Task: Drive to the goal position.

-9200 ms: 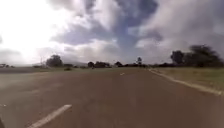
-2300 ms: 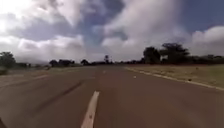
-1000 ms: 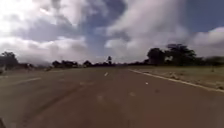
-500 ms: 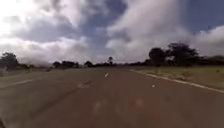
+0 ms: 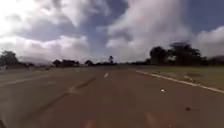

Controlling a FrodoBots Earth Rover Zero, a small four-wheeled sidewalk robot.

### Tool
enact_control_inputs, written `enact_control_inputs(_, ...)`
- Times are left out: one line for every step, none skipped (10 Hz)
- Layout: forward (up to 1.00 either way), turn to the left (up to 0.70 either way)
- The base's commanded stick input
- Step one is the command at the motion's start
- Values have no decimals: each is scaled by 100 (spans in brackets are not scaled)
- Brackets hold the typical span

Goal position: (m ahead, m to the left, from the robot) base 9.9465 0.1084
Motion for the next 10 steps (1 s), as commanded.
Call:
enact_control_inputs(100, 0)
enact_control_inputs(100, 0)
enact_control_inputs(100, 0)
enact_control_inputs(100, 0)
enact_control_inputs(100, 0)
enact_control_inputs(100, -10)
enact_control_inputs(100, -30)
enact_control_inputs(100, -35)
enact_control_inputs(100, -25)
enact_control_inputs(100, -15)
